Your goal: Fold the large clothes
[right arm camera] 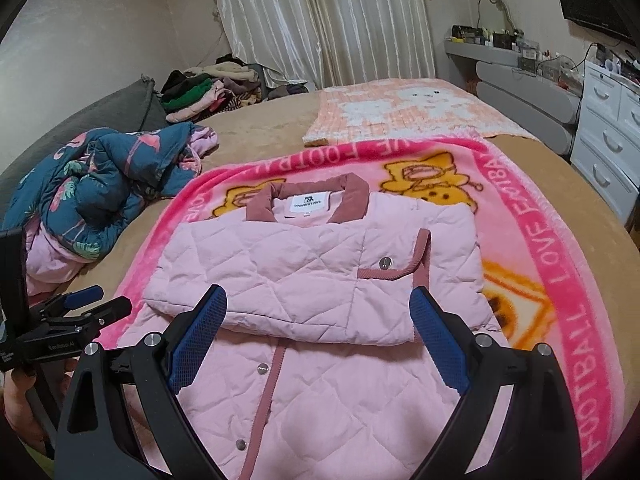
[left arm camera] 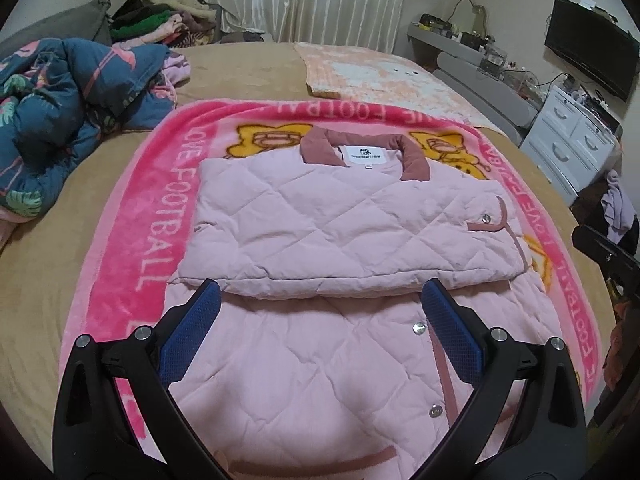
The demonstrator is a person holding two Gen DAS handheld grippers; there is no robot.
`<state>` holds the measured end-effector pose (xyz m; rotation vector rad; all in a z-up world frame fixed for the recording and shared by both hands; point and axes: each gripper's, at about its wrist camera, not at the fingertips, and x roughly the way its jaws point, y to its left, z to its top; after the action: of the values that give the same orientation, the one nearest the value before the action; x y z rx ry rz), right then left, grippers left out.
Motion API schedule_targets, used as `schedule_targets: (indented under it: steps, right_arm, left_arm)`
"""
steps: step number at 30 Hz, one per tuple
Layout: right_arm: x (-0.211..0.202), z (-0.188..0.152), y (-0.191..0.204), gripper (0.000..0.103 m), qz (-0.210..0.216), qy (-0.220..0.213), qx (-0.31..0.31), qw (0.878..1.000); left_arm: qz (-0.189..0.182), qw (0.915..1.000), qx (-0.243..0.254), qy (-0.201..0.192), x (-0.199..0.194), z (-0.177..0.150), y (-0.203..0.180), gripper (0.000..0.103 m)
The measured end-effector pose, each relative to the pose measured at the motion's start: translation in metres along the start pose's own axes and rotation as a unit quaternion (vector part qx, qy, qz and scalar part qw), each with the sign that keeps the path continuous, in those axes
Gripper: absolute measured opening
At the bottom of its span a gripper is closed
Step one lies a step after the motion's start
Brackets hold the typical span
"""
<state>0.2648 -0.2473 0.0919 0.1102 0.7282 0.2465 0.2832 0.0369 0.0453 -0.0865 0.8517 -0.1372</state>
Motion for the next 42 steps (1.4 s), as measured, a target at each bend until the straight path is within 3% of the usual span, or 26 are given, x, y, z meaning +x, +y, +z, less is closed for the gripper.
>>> schedule_targets:
  steps: [24,42]
  right_arm:
    - [-0.097,-0.013,0.018,0.092,0.029,-0.050,-0.024,0.998]
    - [-0.140,-0.045,0.011,0.099,0.028,-0.063,-0.026,0.997]
  left_arm:
    - [-0.014,0.9984,0.002,-0.055,-0.082,-0.023,-0.011,0.094]
    - [-0.005,0.9983,0.000,-0.057,-0.109,-0.069,-0.005,0.094]
